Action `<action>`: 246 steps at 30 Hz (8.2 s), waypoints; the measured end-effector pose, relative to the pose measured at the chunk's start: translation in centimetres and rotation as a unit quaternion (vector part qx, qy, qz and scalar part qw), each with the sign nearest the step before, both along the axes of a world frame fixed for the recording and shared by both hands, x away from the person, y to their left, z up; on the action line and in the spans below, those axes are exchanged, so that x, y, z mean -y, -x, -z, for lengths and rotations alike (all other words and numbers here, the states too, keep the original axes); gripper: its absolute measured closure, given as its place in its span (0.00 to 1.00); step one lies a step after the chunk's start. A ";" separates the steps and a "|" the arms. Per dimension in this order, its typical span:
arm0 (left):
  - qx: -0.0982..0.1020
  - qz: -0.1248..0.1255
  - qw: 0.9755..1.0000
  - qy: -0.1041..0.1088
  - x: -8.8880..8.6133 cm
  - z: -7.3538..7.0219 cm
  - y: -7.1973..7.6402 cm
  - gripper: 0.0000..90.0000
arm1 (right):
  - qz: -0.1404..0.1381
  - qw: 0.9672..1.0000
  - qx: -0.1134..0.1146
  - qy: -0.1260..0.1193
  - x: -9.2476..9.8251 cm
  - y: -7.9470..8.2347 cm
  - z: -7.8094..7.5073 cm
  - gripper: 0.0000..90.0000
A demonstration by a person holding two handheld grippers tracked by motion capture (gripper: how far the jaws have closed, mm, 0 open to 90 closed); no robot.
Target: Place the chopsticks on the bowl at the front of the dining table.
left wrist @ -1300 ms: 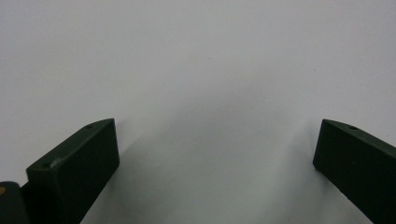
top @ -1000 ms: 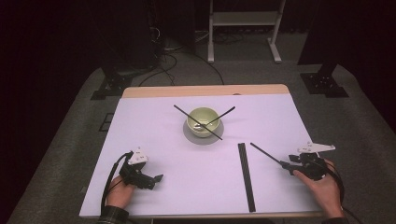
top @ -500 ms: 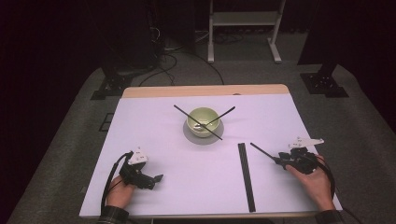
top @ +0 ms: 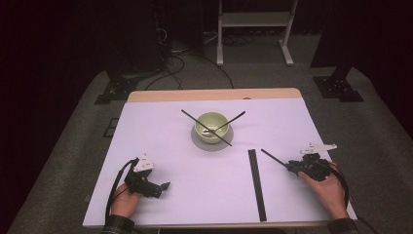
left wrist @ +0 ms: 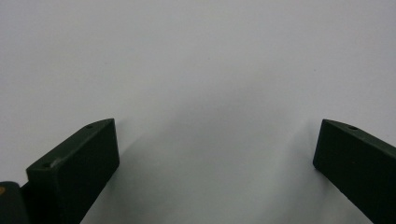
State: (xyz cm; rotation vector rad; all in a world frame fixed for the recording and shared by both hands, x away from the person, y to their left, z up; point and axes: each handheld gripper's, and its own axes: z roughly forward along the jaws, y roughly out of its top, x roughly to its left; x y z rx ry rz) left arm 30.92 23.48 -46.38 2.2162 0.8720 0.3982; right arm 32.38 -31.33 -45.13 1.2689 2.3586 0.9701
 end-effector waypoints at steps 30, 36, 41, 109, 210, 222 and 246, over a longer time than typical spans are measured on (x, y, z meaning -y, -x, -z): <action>0.000 0.000 1.000 0.000 0.0 0.0 0.0 0.00 | -0.005 1.000 -0.002 -0.004 -0.4 0.1 0.0 0.95; 0.000 0.000 1.000 0.000 0.0 0.0 0.0 0.00 | -0.004 1.000 0.000 -0.010 -0.3 0.1 -0.2 0.95; 0.000 0.000 1.000 0.000 0.0 0.0 0.0 0.00 | -0.004 1.000 0.006 -0.014 -0.4 0.2 -0.6 0.95; 0.000 0.000 1.000 0.000 0.0 0.0 0.0 0.00 | -0.059 0.995 0.058 -0.059 -6.3 -2.6 -5.9 0.95; 0.001 0.000 1.000 0.000 0.0 0.0 0.0 0.00 | -0.076 0.993 0.048 -0.076 -18.3 -13.0 -8.4 0.95; 0.000 0.001 1.000 -0.001 0.0 0.0 0.0 0.00 | -0.082 0.993 0.040 -0.074 -20.7 -14.5 -8.2 0.95; 0.000 0.000 1.000 0.000 0.0 0.0 0.0 0.00 | -0.088 0.994 0.023 -0.060 -23.7 -16.0 -6.9 0.95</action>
